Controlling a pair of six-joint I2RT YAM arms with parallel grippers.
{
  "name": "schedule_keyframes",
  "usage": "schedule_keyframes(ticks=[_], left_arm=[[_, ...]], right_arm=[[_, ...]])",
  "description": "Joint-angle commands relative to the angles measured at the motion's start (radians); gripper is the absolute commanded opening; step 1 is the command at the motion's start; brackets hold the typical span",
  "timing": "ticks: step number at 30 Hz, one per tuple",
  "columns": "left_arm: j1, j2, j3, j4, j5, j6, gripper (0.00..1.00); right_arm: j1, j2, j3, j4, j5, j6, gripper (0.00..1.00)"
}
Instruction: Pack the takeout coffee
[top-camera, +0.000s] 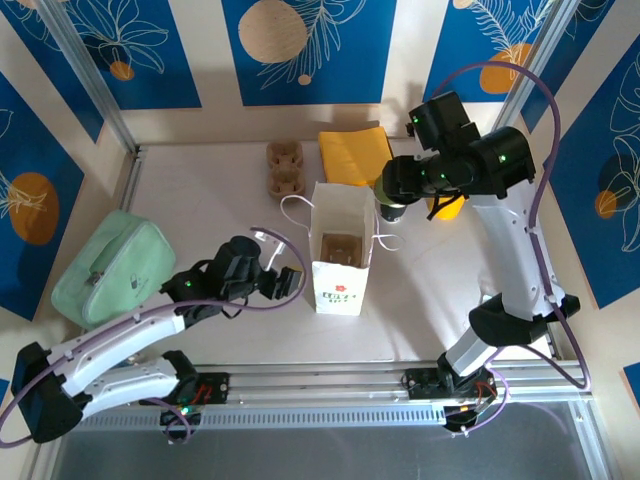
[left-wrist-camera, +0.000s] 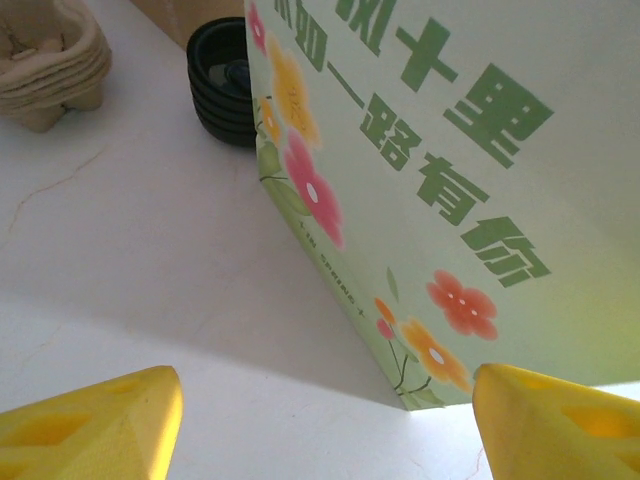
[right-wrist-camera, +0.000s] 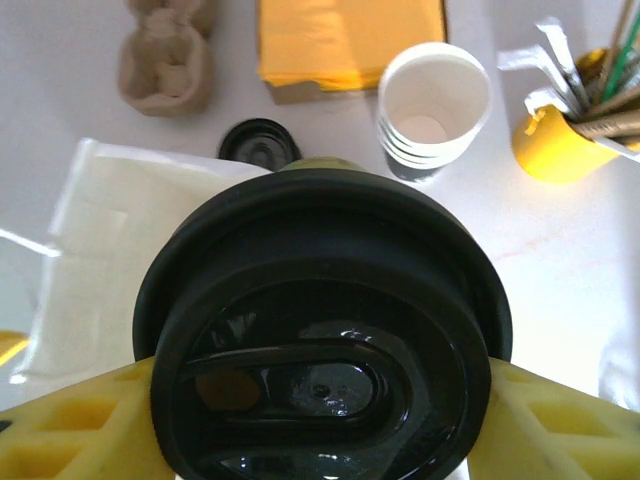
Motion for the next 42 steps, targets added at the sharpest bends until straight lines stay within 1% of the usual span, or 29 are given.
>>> schedule_keyframes(ticks=[1,4,8,14,20,25,31,36,42], left_arm=[[-0.035,0.029,0.004,0.069,-0.053,0.023,0.76],[-0.055,0.055,0.004,0.103,-0.065,0.022,0.76],[-0.079,0.091,0.010,0.136,-0.074,0.026,0.76],[-0.115,0.123,0.013,0.181,-0.080,0.033,0.76],[-0.150,0.168,0.020,0.223,-0.080,0.034,0.76],[-0.200,0.215,0.059,0.241,-0.121,0.047,0.75],[-0.226,0.255,0.086,0.253,-0.147,0.059,0.77],[-0.230,0.228,0.051,0.282,-0.142,0.076,0.78],[-0.233,0.208,0.036,0.274,-0.141,0.108,0.78]], right_arm=[[0.046,0.013,0.050,-0.153,0.006,0.028,0.59],[0.095,0.016,0.058,-0.153,-0.022,0.033,0.59],[0.163,0.004,0.017,-0.152,-0.041,0.051,0.59],[0.205,-0.020,-0.072,-0.151,-0.047,0.085,0.59],[0.241,-0.019,-0.118,-0.152,-0.049,0.106,0.59],[0.260,-0.007,-0.167,-0.152,-0.048,0.110,0.56],[0.267,0.009,-0.246,-0.154,-0.041,0.122,0.56],[0.266,0.035,-0.299,-0.152,-0.028,0.126,0.56],[0.265,0.084,-0.316,-0.151,-0.044,0.132,0.57]])
